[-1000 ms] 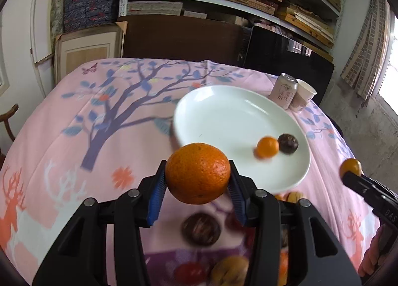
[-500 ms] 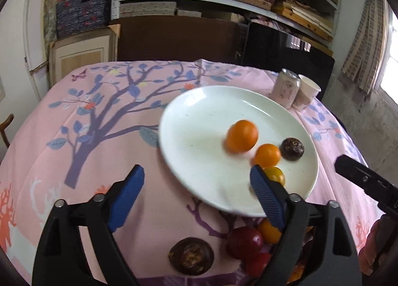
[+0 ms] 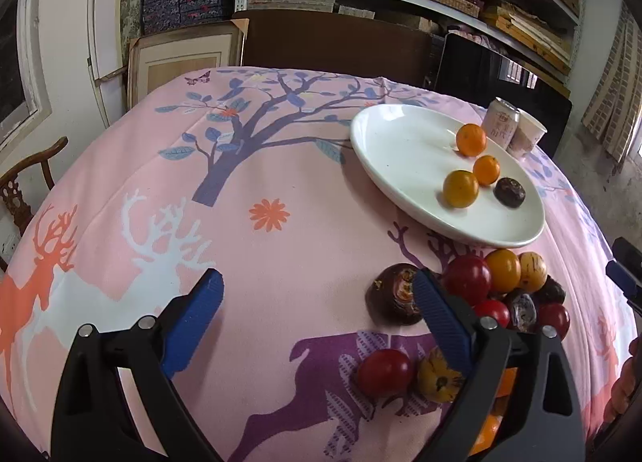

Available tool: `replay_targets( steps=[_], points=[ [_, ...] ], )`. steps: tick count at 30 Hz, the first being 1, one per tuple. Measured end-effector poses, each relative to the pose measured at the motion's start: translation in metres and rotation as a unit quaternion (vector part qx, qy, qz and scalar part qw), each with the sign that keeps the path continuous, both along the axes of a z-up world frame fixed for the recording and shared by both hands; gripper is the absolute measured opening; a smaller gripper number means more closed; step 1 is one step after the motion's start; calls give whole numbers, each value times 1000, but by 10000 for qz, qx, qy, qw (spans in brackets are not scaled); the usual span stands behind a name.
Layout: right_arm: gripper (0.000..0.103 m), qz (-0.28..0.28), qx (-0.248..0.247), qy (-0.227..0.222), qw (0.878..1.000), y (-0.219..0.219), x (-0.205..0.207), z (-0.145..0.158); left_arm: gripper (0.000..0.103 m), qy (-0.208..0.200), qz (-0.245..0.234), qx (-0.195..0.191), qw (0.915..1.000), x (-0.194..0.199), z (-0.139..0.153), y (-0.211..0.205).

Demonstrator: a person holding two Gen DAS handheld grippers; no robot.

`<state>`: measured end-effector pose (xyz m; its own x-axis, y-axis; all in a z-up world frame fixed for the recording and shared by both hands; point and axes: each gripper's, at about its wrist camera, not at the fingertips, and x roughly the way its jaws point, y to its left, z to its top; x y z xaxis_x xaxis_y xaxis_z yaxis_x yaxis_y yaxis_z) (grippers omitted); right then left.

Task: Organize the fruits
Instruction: 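Carry both oranges onto the white plate and open both grippers, then grasp the dark purple fruit with the left gripper while the right grasps the speckled pepino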

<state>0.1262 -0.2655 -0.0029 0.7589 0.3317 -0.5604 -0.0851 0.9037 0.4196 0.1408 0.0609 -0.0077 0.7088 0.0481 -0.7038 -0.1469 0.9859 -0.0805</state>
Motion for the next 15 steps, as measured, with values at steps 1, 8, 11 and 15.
replay_targets(
  steps=[1, 8, 11, 15],
  points=[
    [94, -43, 51, 11, 10000, -4, 0, -1, 93, -7, -30, 53, 10000, -1, -1, -3],
    [95, -63, 513, 251, 9984, -15, 6, -8, 93, 174, -389, 670, 9968, 10, -11, -32],
    [95, -14, 531, 233, 9983, -12, 5, -6, 95, 179, -474, 961, 9941, 17, -13, -41],
    [95, 51, 403, 208, 9990, -5, 3, -3, 99, 296, -448, 806, 9953, 25, -15, -35]
  ],
)
